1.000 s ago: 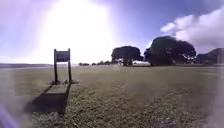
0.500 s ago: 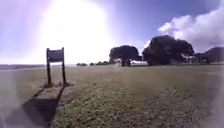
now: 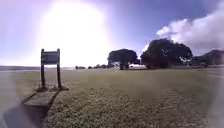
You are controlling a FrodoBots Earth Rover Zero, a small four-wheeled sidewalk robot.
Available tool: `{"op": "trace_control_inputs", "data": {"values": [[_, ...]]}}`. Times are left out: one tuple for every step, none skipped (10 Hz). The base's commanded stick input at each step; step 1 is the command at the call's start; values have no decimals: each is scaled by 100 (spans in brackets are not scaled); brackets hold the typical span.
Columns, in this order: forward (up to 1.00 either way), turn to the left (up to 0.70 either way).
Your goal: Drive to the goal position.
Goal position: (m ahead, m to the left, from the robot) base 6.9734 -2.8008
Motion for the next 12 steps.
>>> {"op": "trace_control_inputs", "data": {"values": [[70, -14], [70, -14], [70, -14], [70, -14], [70, -14], [70, -14], [70, -14], [70, -14], [70, -14], [70, -14], [70, -14], [70, -14]]}}
